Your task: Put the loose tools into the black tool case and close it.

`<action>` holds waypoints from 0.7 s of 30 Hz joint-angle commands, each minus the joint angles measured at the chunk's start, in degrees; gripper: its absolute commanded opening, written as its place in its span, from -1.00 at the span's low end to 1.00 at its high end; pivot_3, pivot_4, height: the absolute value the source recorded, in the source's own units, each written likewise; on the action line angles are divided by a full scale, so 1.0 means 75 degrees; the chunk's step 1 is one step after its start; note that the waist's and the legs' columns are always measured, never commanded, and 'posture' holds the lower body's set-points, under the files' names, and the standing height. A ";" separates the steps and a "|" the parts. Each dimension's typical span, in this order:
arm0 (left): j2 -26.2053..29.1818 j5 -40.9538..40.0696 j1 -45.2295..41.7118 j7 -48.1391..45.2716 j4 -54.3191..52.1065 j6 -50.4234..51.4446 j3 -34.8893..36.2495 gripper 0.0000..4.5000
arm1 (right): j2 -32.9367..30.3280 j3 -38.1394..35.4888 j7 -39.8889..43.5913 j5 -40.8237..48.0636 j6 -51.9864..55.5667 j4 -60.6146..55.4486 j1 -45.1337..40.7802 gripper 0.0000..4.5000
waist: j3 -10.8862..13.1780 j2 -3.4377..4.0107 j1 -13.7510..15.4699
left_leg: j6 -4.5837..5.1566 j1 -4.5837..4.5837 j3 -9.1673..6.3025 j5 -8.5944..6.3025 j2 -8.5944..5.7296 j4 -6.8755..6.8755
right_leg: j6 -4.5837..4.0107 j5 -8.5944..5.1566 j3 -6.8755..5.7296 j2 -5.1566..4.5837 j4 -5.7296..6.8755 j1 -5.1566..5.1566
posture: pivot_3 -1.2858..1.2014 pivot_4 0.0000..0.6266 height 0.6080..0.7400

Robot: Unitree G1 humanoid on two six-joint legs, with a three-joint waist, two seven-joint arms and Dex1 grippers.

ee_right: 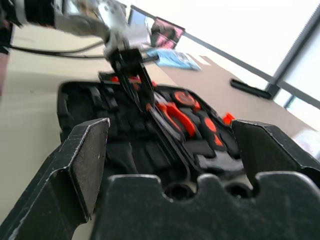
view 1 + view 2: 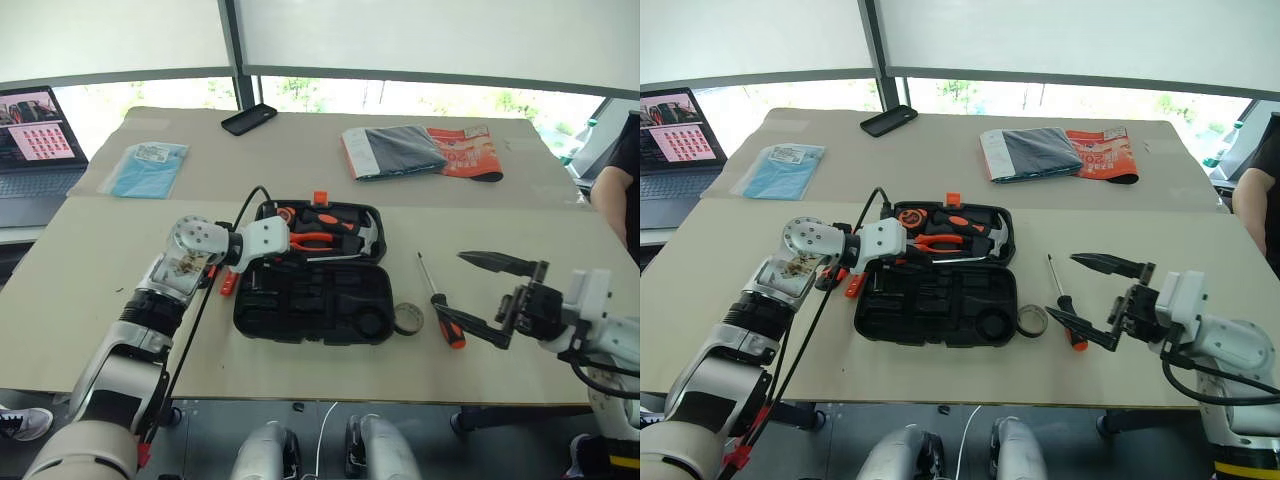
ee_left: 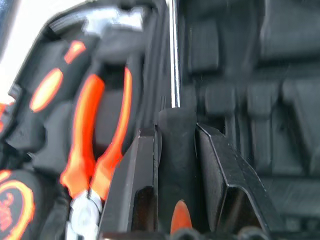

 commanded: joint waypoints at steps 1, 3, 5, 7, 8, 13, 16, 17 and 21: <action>-0.0011 0.0181 -0.0293 -0.0159 0.0074 -0.0300 -0.0124 -0.70 | -0.0038 0.0048 -0.0090 0.0097 0.0237 -0.0180 -0.0292 1.00 | 0.0000 0.0000 0.0028 | 0.0008 -0.0009 -0.0005 -0.0005 0.0001 0.0016 | 0.0001 0.0000 -0.0005 -0.0001 -0.0001 -0.0001 | 0.03 -0.52 1.00; -0.0016 0.0197 -0.0291 -0.0289 0.0064 -0.0343 -0.0187 -0.70 | -0.0010 0.0161 -0.0137 0.0034 0.0317 -0.0176 -0.0439 1.00 | 0.0000 0.0001 0.0045 | 0.0024 -0.0024 -0.0008 -0.0014 0.0001 0.0040 | 0.0003 0.0001 -0.0014 -0.0009 0.0002 -0.0003 | 0.03 -0.52 1.00; -0.0053 0.0259 -0.0270 -0.0287 0.0089 -0.0337 -0.0213 -0.70 | 0.0014 0.0252 -0.0188 -0.0010 0.0372 -0.0194 -0.0535 1.00 | 0.0000 0.0001 0.0042 | 0.0036 -0.0032 -0.0006 -0.0021 0.0000 0.0054 | 0.0010 0.0003 -0.0013 -0.0014 0.0001 -0.0003 | 0.03 -0.52 1.00; -0.0102 0.0265 -0.0249 -0.0345 0.0110 -0.0358 -0.0259 -0.70 | 0.0032 0.0303 -0.0254 -0.0002 0.0434 -0.0250 -0.0582 1.00 | 0.0000 0.0001 0.0043 | 0.0044 -0.0044 -0.0008 -0.0026 -0.0001 0.0068 | 0.0018 0.0006 -0.0016 -0.0016 -0.0001 -0.0004 | 0.03 -0.52 1.00; -0.0136 0.0257 -0.0238 -0.0357 0.0092 -0.0358 -0.0274 -0.70 | 0.0035 0.0313 -0.0282 0.0005 0.0463 -0.0289 -0.0587 1.00 | 0.0000 0.0001 0.0043 | 0.0048 -0.0045 -0.0007 -0.0028 -0.0002 0.0071 | 0.0023 0.0007 -0.0014 -0.0021 0.0000 -0.0004 | 0.03 -0.52 1.00; -0.0343 0.0423 -0.0281 -0.0142 0.0105 -0.0274 -0.0362 -0.70 | 0.0035 0.0323 -0.0427 0.0054 0.0663 -0.0524 -0.0538 1.00 | 0.0000 0.0001 0.0053 | 0.0050 -0.0048 -0.0008 -0.0029 -0.0004 0.0074 | 0.0029 0.0006 -0.0016 -0.0021 0.0000 -0.0003 | 0.03 -0.52 1.00; -0.0451 0.0403 -0.0272 -0.0223 0.0057 -0.0289 -0.0376 -0.70 | 0.0046 0.0332 -0.0511 0.0064 0.0773 -0.0651 -0.0525 1.00 | -0.0001 0.0001 0.0062 | 0.0050 -0.0048 -0.0008 -0.0029 -0.0005 0.0076 | 0.0032 0.0006 -0.0016 -0.0022 0.0000 -0.0002 | 0.03 -0.52 1.00; -0.0466 0.0378 -0.0253 -0.0297 0.0013 -0.0289 -0.0388 -0.70 | 0.0050 0.0334 -0.0532 0.0065 0.0805 -0.0682 -0.0526 1.00 | -0.0001 0.0001 0.0057 | 0.0050 -0.0047 -0.0008 -0.0030 -0.0005 0.0076 | 0.0032 0.0006 -0.0015 -0.0022 0.0000 -0.0001 | 0.03 -0.52 1.00; -0.0451 0.0597 -0.0220 -0.0184 -0.0095 -0.0115 -0.0461 -0.70 | 0.0058 0.0334 -0.0639 0.0097 0.0954 -0.0807 -0.0546 1.00 | -0.0001 0.0001 0.0043 | 0.0051 -0.0044 -0.0009 -0.0030 -0.0004 0.0074 | 0.0032 0.0006 -0.0014 -0.0020 0.0001 -0.0002 | 0.03 -0.52 1.00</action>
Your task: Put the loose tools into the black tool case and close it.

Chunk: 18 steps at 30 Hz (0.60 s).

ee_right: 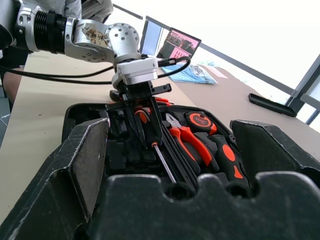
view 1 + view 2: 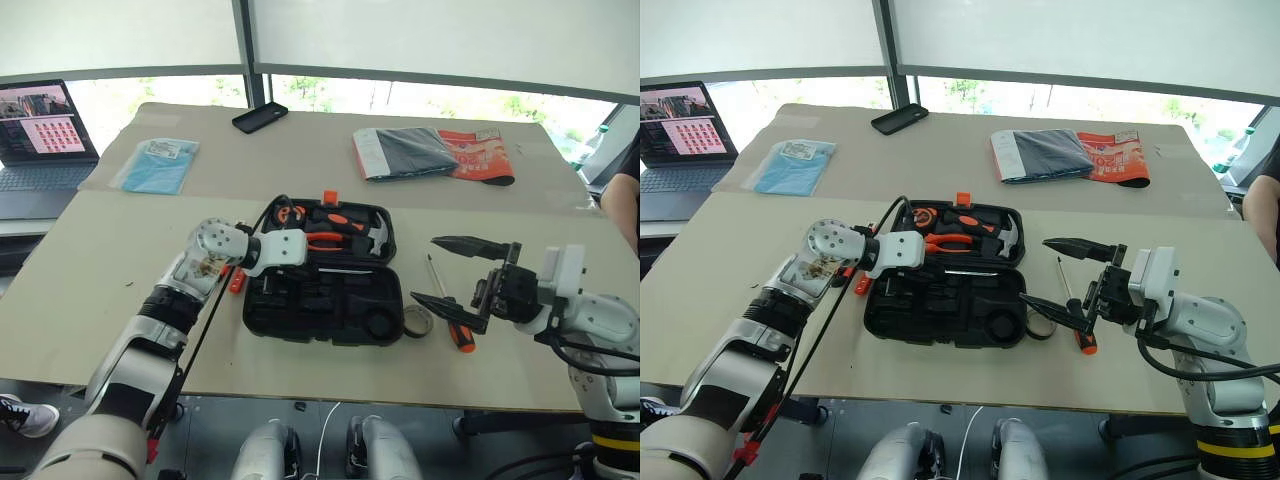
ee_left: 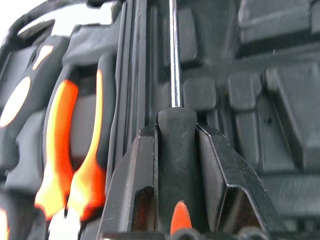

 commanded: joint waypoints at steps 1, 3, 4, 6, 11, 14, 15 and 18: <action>0.0020 0.0277 0.0017 0.0036 -0.0211 0.0207 -0.0186 -0.70 | 0.0001 -0.0082 -0.0154 0.0129 0.0162 -0.0373 -0.0083 1.00 | 0.0000 0.0000 0.0003 | 0.0000 0.0000 0.0000 0.0000 0.0000 0.0000 | 0.0000 0.0000 0.0000 0.0000 0.0000 0.0000 | 0.03 -0.52 1.00; 0.0078 0.0413 0.0043 0.0091 -0.0305 0.0449 -0.0211 -0.70 | 0.0007 -0.0087 -0.0205 0.0139 0.0242 -0.0425 -0.0107 1.00 | 0.0000 0.0000 0.0002 | 0.0000 -0.0001 0.0000 0.0000 0.0000 0.0001 | 0.0000 0.0000 -0.0001 0.0000 0.0001 0.0000 | 0.03 -0.52 1.00; 0.0121 0.0492 0.0067 0.0111 -0.0385 0.0628 -0.0231 -0.70 | 0.0010 -0.0084 -0.0230 0.0138 0.0276 -0.0442 -0.0124 1.00 | 0.0000 0.0000 0.0002 | 0.0001 0.0000 0.0000 0.0000 0.0000 0.0002 | 0.0001 0.0000 0.0000 0.0000 0.0001 0.0001 | 0.03 -0.52 1.00; 0.0263 0.0592 0.0178 0.0048 -0.0715 0.1026 -0.0278 -0.70 | 0.0012 -0.0073 -0.0279 0.0134 0.0331 -0.0469 -0.0158 1.00 | 0.0000 0.0000 -0.0005 | 0.0001 0.0000 0.0000 -0.0001 0.0000 0.0002 | 0.0001 0.0000 0.0000 0.0000 0.0001 0.0002 | 0.03 -0.52 1.00; 0.0534 0.0708 0.0399 0.0065 -0.1420 0.1604 -0.0301 -0.70 | 0.0041 -0.0092 -0.0352 0.0136 0.0385 -0.0511 -0.0156 1.00 | -0.0001 0.0002 -0.0059 | -0.0003 0.0013 0.0001 0.0002 0.0002 -0.0007 | 0.0001 -0.0001 0.0009 0.0009 0.0004 0.0001 | 0.03 -0.52 1.00; 0.0642 0.0679 0.0517 -0.0068 -0.1555 0.1617 -0.0384 -0.70 | 0.0067 -0.0056 -0.0365 0.0103 0.0382 -0.0503 -0.0159 1.00 | -0.0001 0.0003 -0.0058 | -0.0008 0.0016 0.0000 0.0004 0.0004 -0.0009 | 0.0000 -0.0002 0.0010 0.0012 0.0005 0.0001 | 0.03 -0.52 1.00; 0.0674 0.0702 0.0537 -0.0080 -0.1567 0.1610 -0.0418 -0.70 | 0.0076 -0.0046 -0.0368 0.0095 0.0384 -0.0500 -0.0164 1.00 | -0.0002 0.0003 -0.0054 | -0.0008 0.0016 0.0000 0.0004 0.0004 -0.0009 | 0.0000 -0.0002 0.0010 0.0011 0.0005 0.0001 | 0.03 -0.52 1.00; 0.0683 0.0682 0.0562 -0.0043 -0.1610 0.1647 -0.0415 -0.70 | 0.0102 -0.0032 -0.0366 0.0081 0.0384 -0.0455 -0.0207 1.00 | -0.0002 0.0003 -0.0047 | -0.0007 0.0015 0.0002 0.0004 0.0003 -0.0008 | 0.0000 -0.0002 0.0011 0.0009 0.0005 0.0002 | 0.03 -0.52 1.00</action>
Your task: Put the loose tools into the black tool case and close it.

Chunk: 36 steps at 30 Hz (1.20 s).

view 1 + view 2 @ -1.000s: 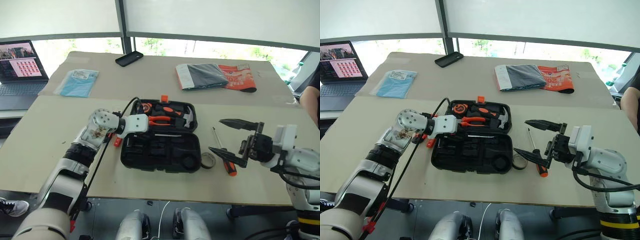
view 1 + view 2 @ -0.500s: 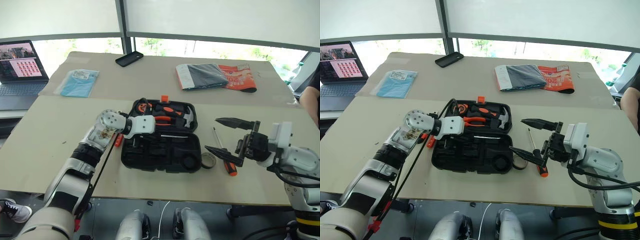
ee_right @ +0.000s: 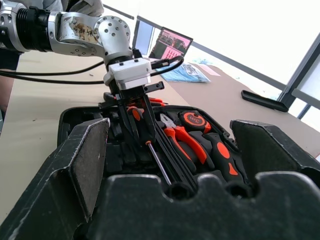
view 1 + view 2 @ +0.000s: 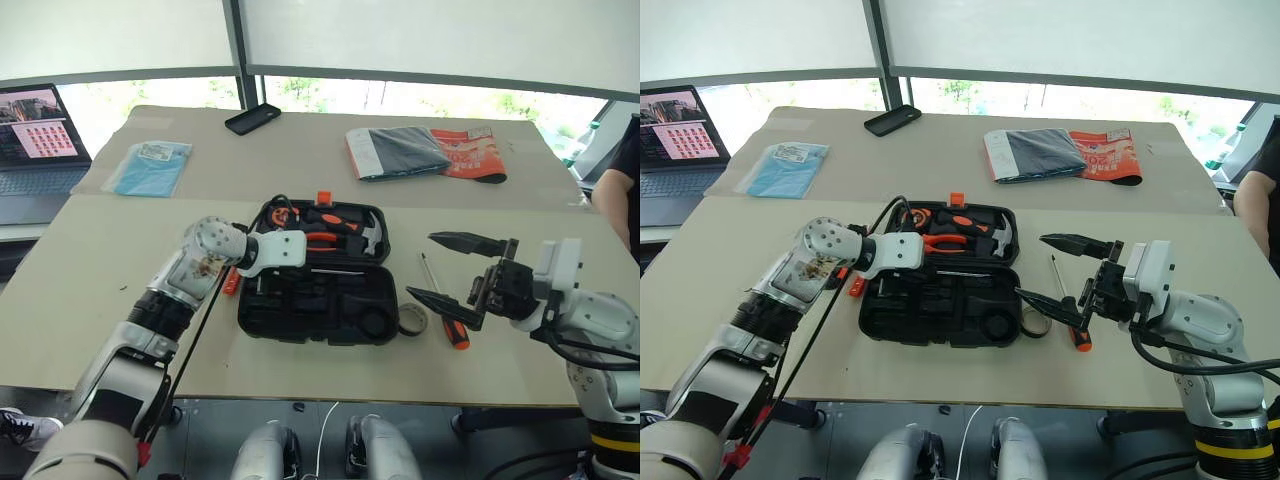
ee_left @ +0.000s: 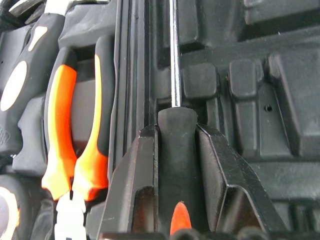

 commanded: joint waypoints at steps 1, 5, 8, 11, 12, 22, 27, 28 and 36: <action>0.0063 0.0082 0.0254 -0.0232 -0.0077 0.0136 -0.0252 -0.70 | 0.0048 -0.0047 -0.0045 0.0056 -0.0023 -0.0173 -0.0153 1.00 | 0.0000 0.0000 0.0006 | 0.0000 0.0000 0.0000 0.0000 0.0000 0.0000 | 0.0000 0.0000 0.0000 0.0000 0.0000 0.0000 | 0.03 -0.52 1.00; 0.0014 -0.0009 0.0347 -0.0248 -0.0176 0.0191 -0.0226 -0.70 | 0.0092 -0.0044 -0.0017 0.0024 -0.0044 -0.0127 -0.0147 1.00 | -0.0001 0.0001 0.0013 | 0.0001 0.0000 0.0000 0.0000 -0.0001 0.0001 | 0.0000 0.0000 0.0000 -0.0001 0.0000 0.0001 | 0.03 -0.52 1.00; -0.0223 -0.0422 0.0368 -0.0117 -0.0155 0.0036 0.0074 -0.17 | 0.0129 -0.0050 -0.0001 0.0004 -0.0078 -0.0066 -0.0132 1.00 | -0.0003 0.0004 0.0025 | 0.0001 -0.0001 0.0000 0.0000 -0.0001 0.0001 | 0.0000 0.0000 0.0000 -0.0001 -0.0001 0.0001 | 0.03 -0.52 1.00; -0.0396 -0.0760 0.0290 0.0071 -0.0060 -0.0300 0.0430 0.27 | 0.0158 -0.0049 0.0018 -0.0013 -0.0105 -0.0034 -0.0109 1.00 | -0.0008 0.0014 0.0071 | 0.0004 -0.0002 -0.0001 -0.0002 -0.0004 0.0004 | 0.0002 0.0000 -0.0003 -0.0011 0.0000 0.0006 | 0.03 -0.52 1.00; -0.0416 -0.0826 0.0268 0.0083 -0.0027 -0.0375 0.0496 0.27 | 0.0168 -0.0047 0.0022 -0.0021 -0.0108 -0.0025 -0.0112 1.00 | -0.0008 0.0013 0.0076 | 0.0004 -0.0008 -0.0001 -0.0002 -0.0004 0.0010 | 0.0003 0.0000 -0.0006 -0.0011 0.0000 0.0003 | 0.03 -0.52 1.00; -0.0557 -0.1981 0.0482 0.0343 0.0192 -0.0191 0.1483 -0.43 | 0.0312 -0.0073 0.0025 -0.0061 -0.0189 0.0010 -0.0019 1.00 | -0.0008 0.0014 0.0026 | 0.0005 -0.0014 -0.0001 -0.0002 -0.0003 0.0014 | 0.0004 0.0001 -0.0007 -0.0007 0.0001 -0.0001 | 0.03 -0.52 1.00; -0.0608 -0.2208 0.0926 0.0418 0.0369 -0.0250 0.1632 -0.99 | 0.0366 -0.0120 0.0001 -0.0083 -0.0231 -0.0013 0.0071 1.00 | -0.0008 0.0014 0.0027 | 0.0003 -0.0011 0.0000 0.0000 -0.0003 0.0010 | 0.0004 0.0001 -0.0007 -0.0005 0.0002 0.0000 | 0.03 -0.52 1.00; -0.0639 -0.2259 0.0999 0.0474 0.0324 -0.0143 0.1653 -0.99 | 0.0365 -0.0140 0.0002 -0.0083 -0.0244 -0.0011 0.0100 1.00 | -0.0008 0.0014 0.0027 | 0.0002 -0.0012 0.0000 0.0000 -0.0003 0.0010 | 0.0004 0.0001 -0.0007 -0.0005 0.0002 -0.0001 | 0.03 -0.52 1.00; -0.0843 -0.1618 0.1339 0.1116 0.0434 0.0233 0.1133 -0.99 | 0.0380 -0.0198 -0.0032 -0.0072 -0.0298 -0.0004 0.0275 1.00 | -0.0009 0.0014 0.0052 | 0.0004 -0.0013 -0.0002 -0.0001 -0.0005 0.0013 | 0.0004 0.0002 -0.0008 -0.0010 0.0000 0.0003 | 0.03 -0.52 1.00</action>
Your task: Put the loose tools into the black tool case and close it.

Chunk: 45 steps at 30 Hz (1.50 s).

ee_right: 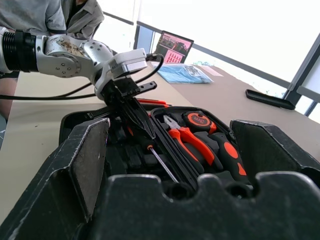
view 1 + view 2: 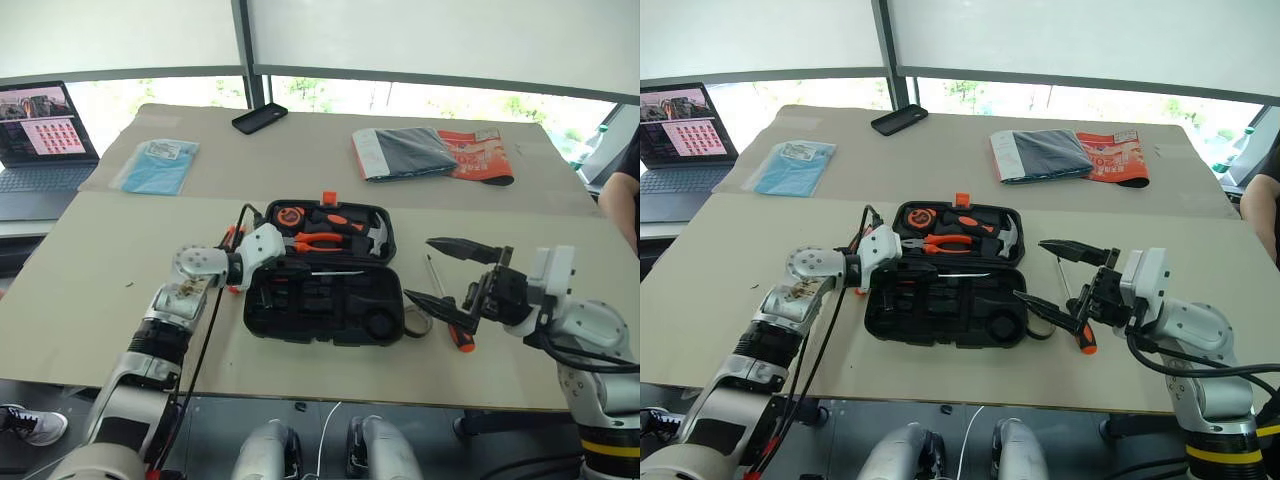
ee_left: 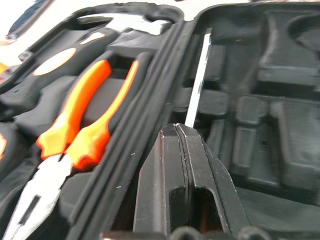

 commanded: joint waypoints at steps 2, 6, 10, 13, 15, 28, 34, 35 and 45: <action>-0.0059 0.0475 0.0151 0.0165 -0.0030 0.0250 -0.0503 -0.99 | 0.0032 -0.0205 -0.0040 0.0011 -0.0190 -0.0115 0.0071 1.00 | -0.0003 0.0004 0.0016 | 0.0000 0.0009 0.0000 0.0000 0.0000 -0.0001 | 0.0000 0.0000 0.0000 0.0000 0.0001 0.0007 | 0.03 -0.52 1.00; -0.0179 0.0336 0.0281 0.0051 -0.0345 0.0640 -0.0612 -0.99 | 0.0046 -0.0221 -0.0076 0.0003 -0.0163 -0.0073 0.0124 1.00 | -0.0008 0.0011 0.0021 | 0.0006 0.0023 0.0000 -0.0004 -0.0001 -0.0001 | 0.0002 0.0000 0.0003 -0.0006 0.0001 0.0018 | 0.03 -0.52 1.00; -0.0184 0.0415 0.0291 0.0122 -0.0352 0.0524 -0.0584 -0.99 | 0.0034 -0.0297 -0.0129 -0.0029 -0.0150 -0.0012 0.0240 1.00 | -0.0009 0.0013 0.0027 | 0.0007 0.0022 -0.0001 -0.0005 0.0000 -0.0005 | 0.0001 0.0000 0.0003 -0.0007 0.0000 0.0017 | 0.03 -0.52 1.00; -0.0244 -0.0149 0.0326 0.0020 -0.0461 -0.0023 -0.0060 -0.99 | 0.0057 -0.0681 -0.0494 -0.0142 -0.0156 -0.0002 0.0580 1.00 | -0.0009 0.0013 0.0048 | 0.0007 0.0020 0.0001 -0.0005 -0.0001 -0.0004 | 0.0001 0.0000 0.0002 -0.0010 0.0000 0.0017 | 0.03 -0.52 1.00; -0.0327 -0.1047 0.0429 -0.0251 -0.0858 -0.0077 0.0561 -0.76 | 0.0063 -0.1074 -0.0766 -0.0176 -0.0132 -0.0045 0.1010 1.00 | -0.0008 0.0013 0.0054 | 0.0007 0.0016 0.0001 -0.0005 -0.0001 -0.0005 | 0.0001 0.0000 0.0002 -0.0015 -0.0002 0.0014 | 0.03 -0.52 1.00; 0.1777 -0.3577 0.3044 -0.3118 -0.2799 -0.0027 0.2232 0.99 | 0.0942 -0.3078 -0.1154 -0.0997 -0.0844 -0.0132 0.5548 1.00 | -0.0039 0.0069 -0.0039 | -0.0026 0.0029 -0.0002 -0.0065 0.0008 -0.0031 | -0.0006 -0.0021 0.0013 -0.0032 -0.0007 0.0002 | 0.03 -0.52 1.00; 0.1676 -0.3902 0.4151 -0.2941 -0.3332 -0.0156 0.2603 0.99 | 0.0894 -0.2925 -0.2308 -0.0762 0.0682 -0.1029 0.5462 1.00 | -0.0064 0.0117 -0.0043 | -0.0034 0.0036 -0.0003 -0.0078 0.0013 -0.0041 | -0.0044 -0.0045 0.0035 -0.0041 -0.0008 -0.0006 | 0.03 -0.52 1.00; 0.1609 -0.3970 0.4132 -0.2857 -0.3424 -0.0067 0.2582 0.99 | 0.0720 -0.2837 -0.2530 -0.0546 0.1238 -0.1281 0.5208 1.00 | -0.0064 0.0117 -0.0038 | -0.0037 0.0035 -0.0003 -0.0076 0.0013 -0.0040 | -0.0044 -0.0045 0.0036 -0.0041 -0.0008 -0.0005 | 0.03 -0.52 1.00; 0.1150 -0.3993 0.3786 -0.2461 -0.3870 0.0196 0.2149 0.99 | -0.0819 -0.1615 -0.4289 0.0787 0.5961 -0.2175 0.2765 1.00 | -0.0065 0.0117 0.0028 | -0.0035 0.0017 -0.0017 -0.0049 0.0010 -0.0041 | -0.0021 -0.0030 0.0013 0.0008 -0.0007 -0.0008 | 0.03 -0.52 1.00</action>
